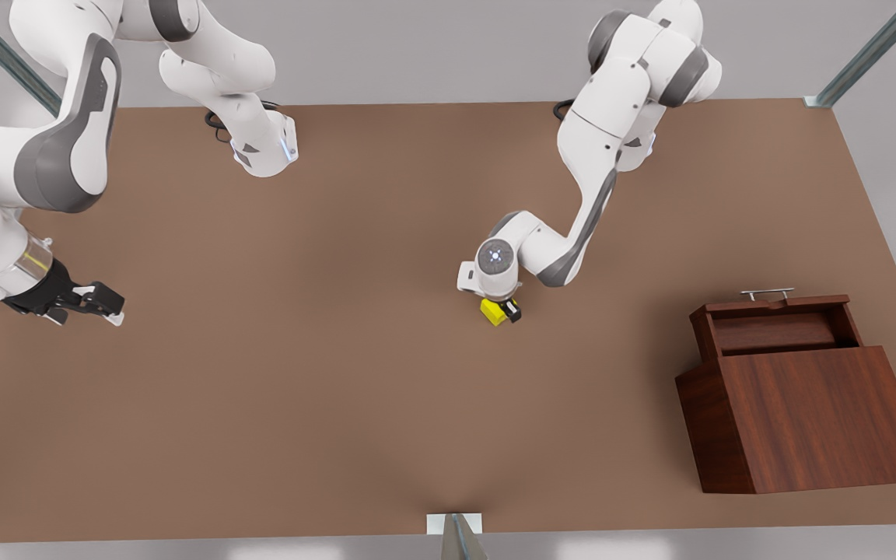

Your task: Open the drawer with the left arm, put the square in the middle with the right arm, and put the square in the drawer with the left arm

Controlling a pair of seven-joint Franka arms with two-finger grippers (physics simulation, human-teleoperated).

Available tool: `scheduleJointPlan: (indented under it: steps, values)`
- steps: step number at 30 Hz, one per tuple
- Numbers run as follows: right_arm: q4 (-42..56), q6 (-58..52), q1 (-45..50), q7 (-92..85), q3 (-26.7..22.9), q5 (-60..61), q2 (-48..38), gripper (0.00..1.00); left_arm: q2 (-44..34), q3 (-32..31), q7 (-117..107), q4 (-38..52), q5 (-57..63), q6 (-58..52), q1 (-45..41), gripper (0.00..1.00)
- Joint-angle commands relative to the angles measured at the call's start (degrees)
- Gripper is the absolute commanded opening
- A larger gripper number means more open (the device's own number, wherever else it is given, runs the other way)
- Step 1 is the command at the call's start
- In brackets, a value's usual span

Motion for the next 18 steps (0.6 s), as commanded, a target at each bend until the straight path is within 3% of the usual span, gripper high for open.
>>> scheduleJointPlan:
  steps: [1,3,18]
  values:
    - [0.01,0.06,0.26,-0.01,-0.07,0.01,0.09,1.00,0.09,0.00,0.00,0.09,0.07,0.00,0.00,0.88]
    - [0.01,0.06,0.26,0.08,0.02,0.01,0.01,1.00,0.70,0.00,-0.09,0.44,-0.02,0.00,0.00,0.79]
    - [0.10,-0.12,0.00,-0.01,-0.07,0.01,-0.08,1.00,0.71,0.09,-0.70,1.23,-0.02,-0.26,0.00,0.70]
